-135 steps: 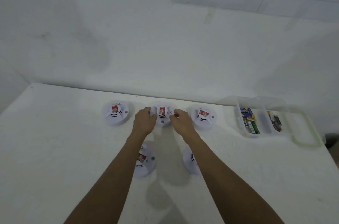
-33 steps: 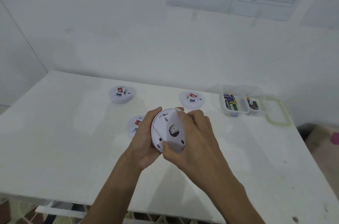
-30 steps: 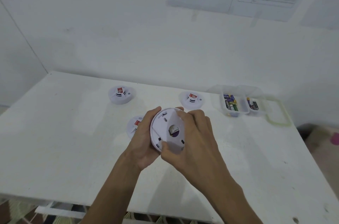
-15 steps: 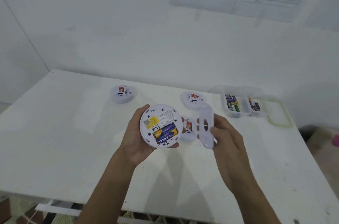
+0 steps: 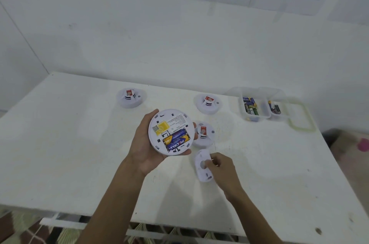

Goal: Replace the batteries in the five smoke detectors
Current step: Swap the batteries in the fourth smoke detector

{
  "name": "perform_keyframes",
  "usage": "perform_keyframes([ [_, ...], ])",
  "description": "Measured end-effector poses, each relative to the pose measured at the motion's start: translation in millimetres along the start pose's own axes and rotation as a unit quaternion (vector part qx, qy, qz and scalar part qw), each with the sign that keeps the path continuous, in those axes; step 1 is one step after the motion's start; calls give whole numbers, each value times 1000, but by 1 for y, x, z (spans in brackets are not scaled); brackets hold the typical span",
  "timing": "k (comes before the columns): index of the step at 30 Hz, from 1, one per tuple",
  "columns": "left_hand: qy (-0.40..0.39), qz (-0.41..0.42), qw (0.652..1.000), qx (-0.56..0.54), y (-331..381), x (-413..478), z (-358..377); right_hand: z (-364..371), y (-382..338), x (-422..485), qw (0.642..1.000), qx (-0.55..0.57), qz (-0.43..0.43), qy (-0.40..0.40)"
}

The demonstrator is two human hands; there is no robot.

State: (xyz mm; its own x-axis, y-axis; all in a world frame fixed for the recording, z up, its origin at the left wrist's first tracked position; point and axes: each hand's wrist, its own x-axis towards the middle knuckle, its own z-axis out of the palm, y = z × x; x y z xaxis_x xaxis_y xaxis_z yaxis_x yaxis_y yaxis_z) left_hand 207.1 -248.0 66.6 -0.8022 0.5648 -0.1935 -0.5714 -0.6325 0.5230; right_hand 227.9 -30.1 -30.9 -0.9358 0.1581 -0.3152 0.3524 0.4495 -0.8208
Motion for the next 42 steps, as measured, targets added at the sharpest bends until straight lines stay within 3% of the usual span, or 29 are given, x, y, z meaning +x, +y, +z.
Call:
perform_keyframes([
  [3, 8, 0, 1000, -3, -1, 0, 0, 6, 12, 11, 991, -130, -20, 23],
  [10, 21, -5, 1000, -8, -1, 0, -3, 18, 31, 17, 950, -272, -83, 126],
  [16, 14, -12, 1000, -18, -3, -1, -5, 10, 20, 12, 960, -244, -72, 121],
  [22, 35, -6, 999, -15, -4, 0, -3, -14, -43, -19, 954, -103, -218, 177],
  [27, 42, 18, 999, 1, -5, 0, -3, -24, -99, -59, 923, -14, -339, 181],
  [34, 125, 55, 991, -16, -7, -1, 6, -12, -119, -76, 875, -113, -440, 169],
  [37, 111, 47, 993, -12, -7, -3, 8, -9, -120, -73, 842, -189, -484, 143],
  [42, 86, 50, 995, 5, -6, -9, 14, -12, -125, -68, 823, -226, -514, 85],
])
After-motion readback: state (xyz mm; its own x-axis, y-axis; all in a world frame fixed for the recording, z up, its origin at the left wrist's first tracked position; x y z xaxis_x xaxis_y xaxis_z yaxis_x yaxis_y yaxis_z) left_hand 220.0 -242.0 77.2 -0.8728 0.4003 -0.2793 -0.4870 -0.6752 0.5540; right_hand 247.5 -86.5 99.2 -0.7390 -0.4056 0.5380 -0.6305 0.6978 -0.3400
